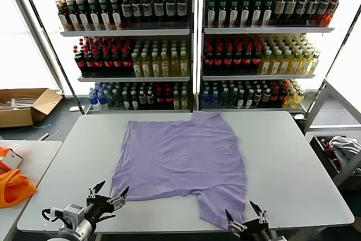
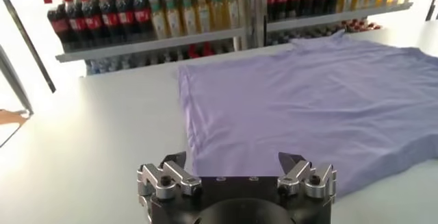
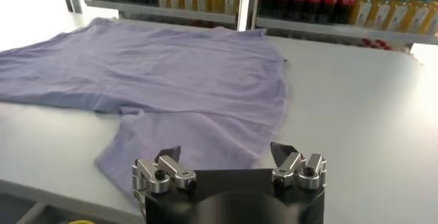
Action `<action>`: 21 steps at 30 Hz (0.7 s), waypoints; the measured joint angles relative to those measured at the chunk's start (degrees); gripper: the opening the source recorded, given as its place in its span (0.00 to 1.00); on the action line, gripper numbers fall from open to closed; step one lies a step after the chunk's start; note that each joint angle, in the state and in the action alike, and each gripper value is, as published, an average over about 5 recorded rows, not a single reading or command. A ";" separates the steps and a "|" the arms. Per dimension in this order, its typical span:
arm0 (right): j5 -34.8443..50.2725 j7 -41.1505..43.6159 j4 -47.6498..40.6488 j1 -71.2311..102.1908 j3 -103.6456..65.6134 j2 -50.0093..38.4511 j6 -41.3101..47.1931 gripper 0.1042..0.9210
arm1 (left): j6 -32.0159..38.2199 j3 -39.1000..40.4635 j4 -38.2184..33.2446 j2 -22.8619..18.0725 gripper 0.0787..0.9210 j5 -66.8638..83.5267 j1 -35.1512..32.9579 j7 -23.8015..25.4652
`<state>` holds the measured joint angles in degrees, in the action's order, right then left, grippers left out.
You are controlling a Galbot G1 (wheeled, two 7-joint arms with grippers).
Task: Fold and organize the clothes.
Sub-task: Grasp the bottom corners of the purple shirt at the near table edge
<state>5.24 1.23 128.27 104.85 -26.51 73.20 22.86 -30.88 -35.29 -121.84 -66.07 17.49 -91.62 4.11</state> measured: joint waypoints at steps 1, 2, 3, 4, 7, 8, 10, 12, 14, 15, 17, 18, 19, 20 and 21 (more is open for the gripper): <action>-0.29 -0.08 -0.16 0.16 0.20 0.00 -0.06 0.84 | -0.19 0.09 0.33 -0.03 0.88 0.04 0.12 -0.10; -0.57 -0.17 -0.32 0.31 0.35 0.02 -0.17 0.82 | -0.36 0.18 0.66 -0.07 0.88 0.08 0.26 -0.18; -0.83 -0.24 -0.48 0.48 0.45 0.03 -0.30 0.79 | -0.52 0.28 0.99 -0.12 0.88 0.11 0.39 -0.26; -1.08 -0.30 -0.61 0.64 0.50 0.03 -0.47 0.75 | -0.66 0.38 1.32 -0.19 0.88 0.11 0.51 -0.30; -1.67 -0.35 -0.85 1.16 0.70 0.00 -1.05 0.64 | -0.99 0.74 2.17 -0.46 0.88 0.12 0.75 -0.30; -1.86 -0.36 -0.89 1.31 0.80 -0.01 -1.22 0.61 | -1.08 0.86 2.40 -0.54 0.88 0.13 0.79 -0.27; -2.12 -0.38 -0.96 1.53 1.06 -0.02 -1.54 0.54 | -1.23 1.02 2.85 -0.66 0.85 0.19 0.86 -0.20; -2.28 -0.44 -1.08 1.64 1.23 0.00 -1.85 0.47 | -1.34 1.06 3.27 -0.70 0.80 0.34 0.96 -0.12; -2.36 -0.51 -1.25 1.67 1.37 0.07 -2.15 0.40 | -1.40 1.05 3.66 -0.73 0.73 0.55 1.05 -0.06; -2.39 -0.54 -1.34 1.68 1.44 0.10 -2.31 0.37 | -1.40 1.04 3.83 -0.74 0.70 0.67 1.08 -0.01; -2.47 -0.54 -1.52 1.71 1.62 0.16 -2.65 0.29 | -1.37 1.01 4.15 -0.74 0.63 0.86 1.10 0.16; -2.49 -0.53 -1.58 1.75 1.71 0.18 -2.83 0.26 | -1.36 1.01 4.28 -0.75 0.60 0.93 1.11 0.27; -2.51 -0.52 -1.64 1.81 1.77 0.20 -3.03 0.22 | -1.35 1.01 4.38 -0.76 0.56 1.00 1.10 0.38; -2.51 -0.50 -1.68 1.88 1.80 0.23 -3.25 0.19 | -1.34 1.01 4.46 -0.78 0.53 1.07 1.10 0.49; -2.49 -0.47 -1.70 1.95 1.79 0.25 -3.46 0.15 | -1.34 1.03 4.52 -0.81 0.50 1.15 1.09 0.58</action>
<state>2.75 0.76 126.57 106.80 -24.71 73.45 19.40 -32.22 -34.26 -117.32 -66.88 18.64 -90.52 4.69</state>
